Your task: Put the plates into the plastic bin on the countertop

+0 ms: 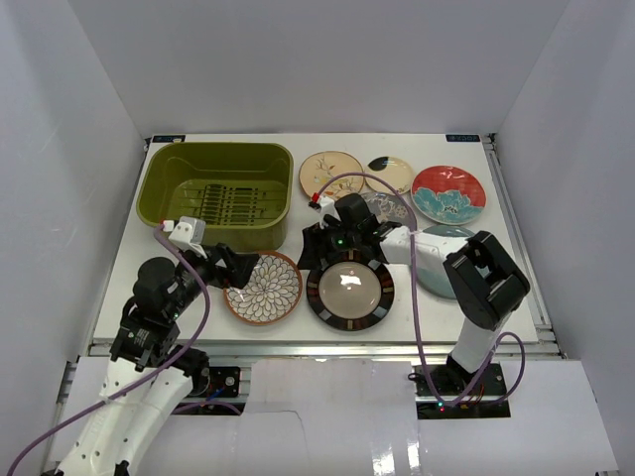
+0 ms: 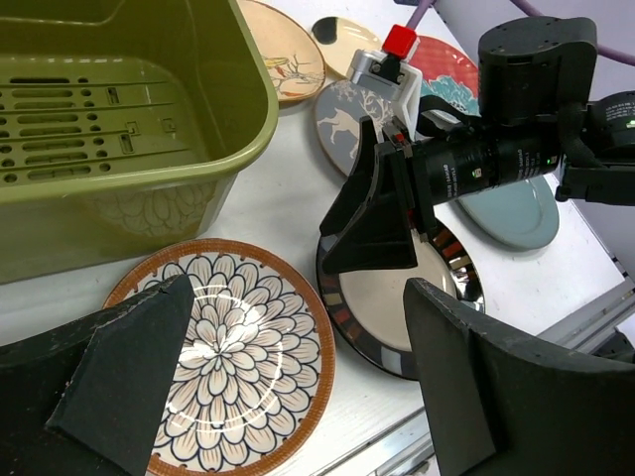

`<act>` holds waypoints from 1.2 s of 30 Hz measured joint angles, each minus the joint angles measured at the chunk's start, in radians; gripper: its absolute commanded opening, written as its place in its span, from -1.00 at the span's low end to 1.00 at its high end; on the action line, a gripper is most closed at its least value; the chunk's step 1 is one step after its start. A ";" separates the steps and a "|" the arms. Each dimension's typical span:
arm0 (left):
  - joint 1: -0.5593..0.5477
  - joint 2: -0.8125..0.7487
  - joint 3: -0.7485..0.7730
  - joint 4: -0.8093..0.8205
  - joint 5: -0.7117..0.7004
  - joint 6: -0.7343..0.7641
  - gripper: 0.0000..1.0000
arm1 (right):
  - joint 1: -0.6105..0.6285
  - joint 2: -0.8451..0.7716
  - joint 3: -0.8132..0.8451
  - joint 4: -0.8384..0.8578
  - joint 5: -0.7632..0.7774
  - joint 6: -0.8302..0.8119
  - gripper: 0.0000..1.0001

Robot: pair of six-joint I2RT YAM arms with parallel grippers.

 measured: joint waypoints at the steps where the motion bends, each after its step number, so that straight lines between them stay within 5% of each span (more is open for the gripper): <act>1: 0.000 -0.014 -0.013 0.007 -0.004 -0.002 0.96 | 0.000 0.011 0.006 -0.001 -0.004 -0.002 0.50; 22: 0.000 -0.013 -0.025 0.047 -0.015 -0.005 0.96 | 0.064 0.246 0.123 0.103 -0.058 0.048 0.28; 28: 0.001 -0.015 -0.026 0.047 -0.016 -0.004 0.96 | 0.082 0.277 0.135 0.109 -0.024 0.091 -0.68; 36: 0.003 -0.027 -0.026 0.051 -0.072 -0.005 0.96 | 0.081 0.112 -0.047 0.166 0.021 0.198 -0.85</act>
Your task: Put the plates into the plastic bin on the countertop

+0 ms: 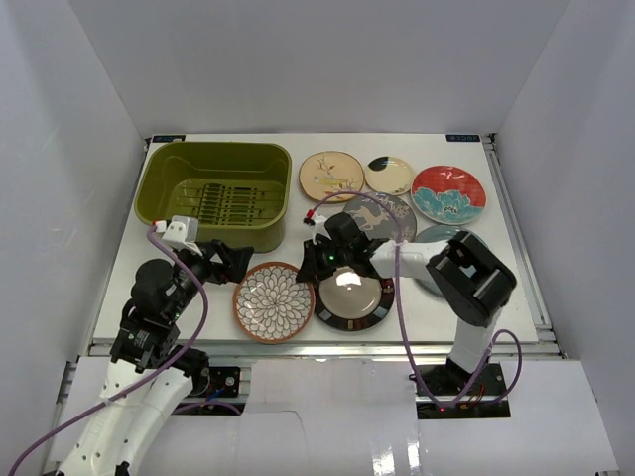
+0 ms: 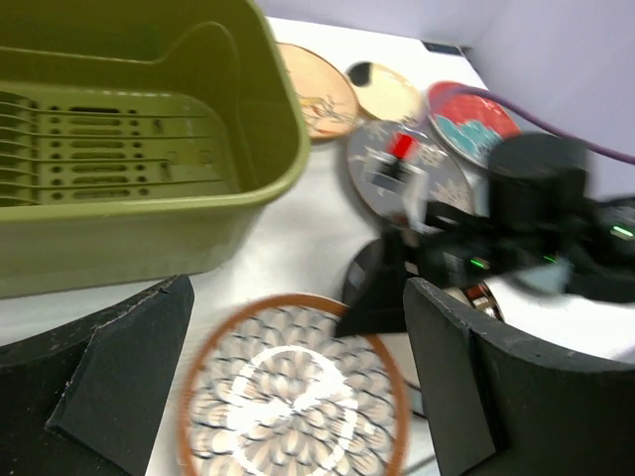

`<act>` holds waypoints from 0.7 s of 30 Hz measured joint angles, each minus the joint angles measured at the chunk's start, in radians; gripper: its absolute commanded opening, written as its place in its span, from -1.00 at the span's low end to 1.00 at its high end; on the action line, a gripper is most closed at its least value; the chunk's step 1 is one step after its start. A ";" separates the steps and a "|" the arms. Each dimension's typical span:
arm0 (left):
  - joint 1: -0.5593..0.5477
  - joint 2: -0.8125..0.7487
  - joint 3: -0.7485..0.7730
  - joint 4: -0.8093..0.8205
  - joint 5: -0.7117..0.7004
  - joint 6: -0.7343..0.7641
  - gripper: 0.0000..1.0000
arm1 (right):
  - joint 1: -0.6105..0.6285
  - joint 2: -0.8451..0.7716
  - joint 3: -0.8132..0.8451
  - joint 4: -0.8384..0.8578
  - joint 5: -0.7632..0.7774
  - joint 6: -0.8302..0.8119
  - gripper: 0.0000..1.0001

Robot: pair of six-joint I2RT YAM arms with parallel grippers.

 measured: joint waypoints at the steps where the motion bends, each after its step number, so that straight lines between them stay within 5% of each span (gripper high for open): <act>1: 0.002 -0.005 0.000 0.000 -0.027 0.000 0.96 | 0.000 -0.047 -0.039 -0.008 0.013 -0.001 -0.84; 6: 0.005 -0.049 0.002 -0.017 -0.163 -0.011 0.96 | 0.002 -0.294 -0.131 -0.131 0.057 -0.013 -0.84; 10: 0.005 -0.064 0.021 -0.018 -0.244 -0.019 0.96 | 0.000 -0.430 -0.034 -0.233 0.085 -0.039 -0.84; 21: 0.006 -0.148 0.035 -0.010 -0.362 -0.035 0.96 | -0.095 -0.149 0.705 -0.293 0.274 -0.122 -0.85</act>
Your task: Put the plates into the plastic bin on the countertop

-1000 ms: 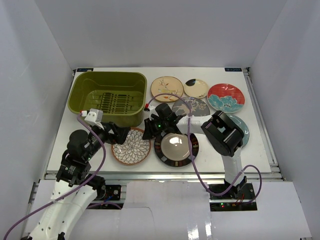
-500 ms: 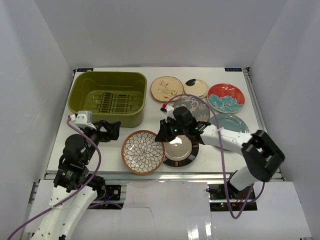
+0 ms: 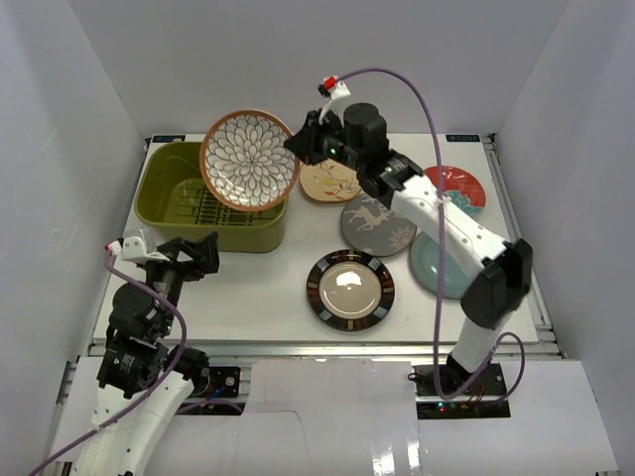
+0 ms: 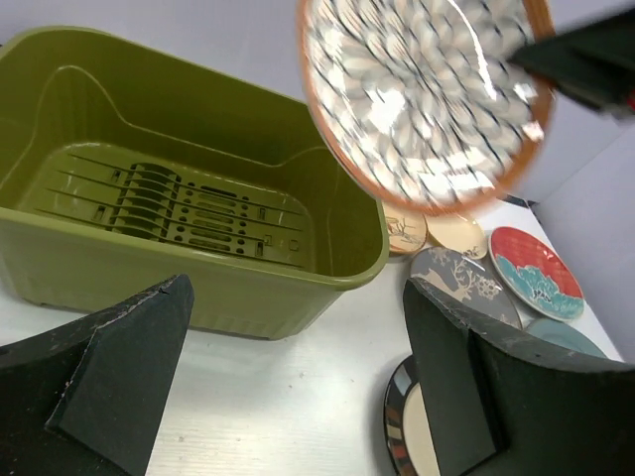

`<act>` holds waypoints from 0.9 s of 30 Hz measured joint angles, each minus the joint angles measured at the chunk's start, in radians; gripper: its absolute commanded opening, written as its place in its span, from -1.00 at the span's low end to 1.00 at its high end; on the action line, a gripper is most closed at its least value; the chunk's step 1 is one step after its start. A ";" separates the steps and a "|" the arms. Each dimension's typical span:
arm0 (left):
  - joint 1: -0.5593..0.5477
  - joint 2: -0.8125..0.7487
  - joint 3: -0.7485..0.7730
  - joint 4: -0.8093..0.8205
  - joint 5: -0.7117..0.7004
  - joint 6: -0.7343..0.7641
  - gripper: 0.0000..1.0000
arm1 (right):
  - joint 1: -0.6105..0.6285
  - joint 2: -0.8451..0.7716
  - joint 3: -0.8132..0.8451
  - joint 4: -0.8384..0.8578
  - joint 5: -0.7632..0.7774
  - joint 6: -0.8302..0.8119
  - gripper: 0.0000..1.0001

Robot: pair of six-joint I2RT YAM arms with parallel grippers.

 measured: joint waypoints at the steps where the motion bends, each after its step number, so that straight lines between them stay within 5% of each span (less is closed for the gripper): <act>1: 0.000 0.005 -0.001 0.002 0.002 -0.001 0.96 | -0.005 0.063 0.083 -0.006 0.012 0.001 -0.85; 8: 0.000 0.048 -0.021 0.010 0.037 -0.001 0.96 | -0.003 0.486 0.493 0.014 0.046 0.056 -0.85; 22: 0.000 0.109 -0.023 0.026 0.111 0.003 0.96 | 0.058 0.682 0.492 -0.048 0.110 0.091 -0.83; 27: 0.000 0.138 -0.023 0.026 0.133 0.003 0.96 | 0.099 0.682 0.485 -0.042 0.189 0.033 -0.54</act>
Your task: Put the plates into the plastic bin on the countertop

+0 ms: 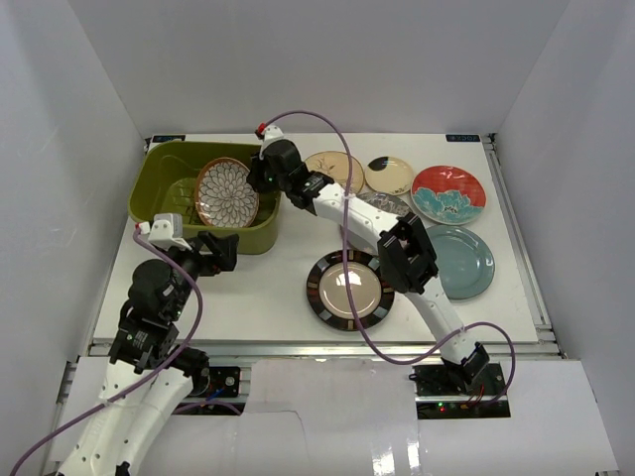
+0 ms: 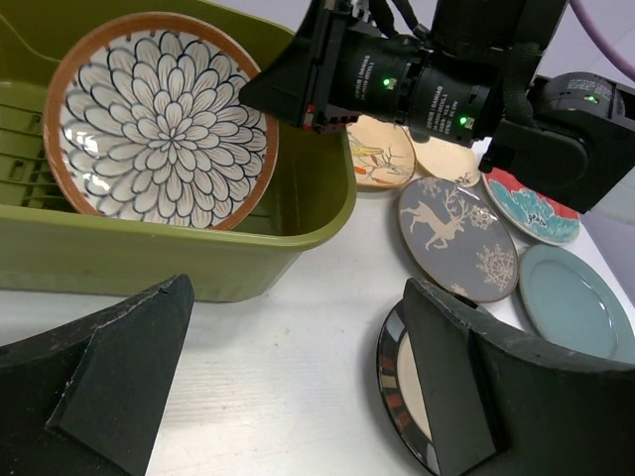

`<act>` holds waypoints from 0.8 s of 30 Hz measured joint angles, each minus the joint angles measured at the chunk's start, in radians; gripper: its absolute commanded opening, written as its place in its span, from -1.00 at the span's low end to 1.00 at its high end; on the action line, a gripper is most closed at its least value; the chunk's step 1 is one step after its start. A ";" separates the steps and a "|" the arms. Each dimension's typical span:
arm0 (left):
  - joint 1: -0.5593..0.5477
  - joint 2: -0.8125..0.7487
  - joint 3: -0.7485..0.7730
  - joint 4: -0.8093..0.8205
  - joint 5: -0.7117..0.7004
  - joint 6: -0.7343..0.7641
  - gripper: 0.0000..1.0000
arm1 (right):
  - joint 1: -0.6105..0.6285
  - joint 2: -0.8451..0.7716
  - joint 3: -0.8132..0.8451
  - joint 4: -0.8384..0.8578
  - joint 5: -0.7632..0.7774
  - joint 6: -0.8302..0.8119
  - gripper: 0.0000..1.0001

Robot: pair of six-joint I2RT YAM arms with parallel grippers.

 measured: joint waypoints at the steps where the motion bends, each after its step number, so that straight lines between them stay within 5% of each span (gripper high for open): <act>1: 0.000 0.004 0.000 0.000 0.003 0.000 0.96 | 0.009 0.000 -0.010 0.014 0.015 -0.016 -0.50; 8: 0.000 0.006 0.000 -0.001 0.021 -0.004 0.96 | 0.037 -0.009 -0.060 0.095 0.100 -0.100 -0.31; 14: 0.000 0.014 0.006 -0.018 0.044 -0.024 0.96 | 0.048 -0.034 -0.111 0.123 0.108 -0.134 0.21; 24: 0.000 0.087 0.042 -0.128 0.276 -0.108 0.96 | 0.047 -0.111 -0.196 0.098 0.044 -0.123 0.24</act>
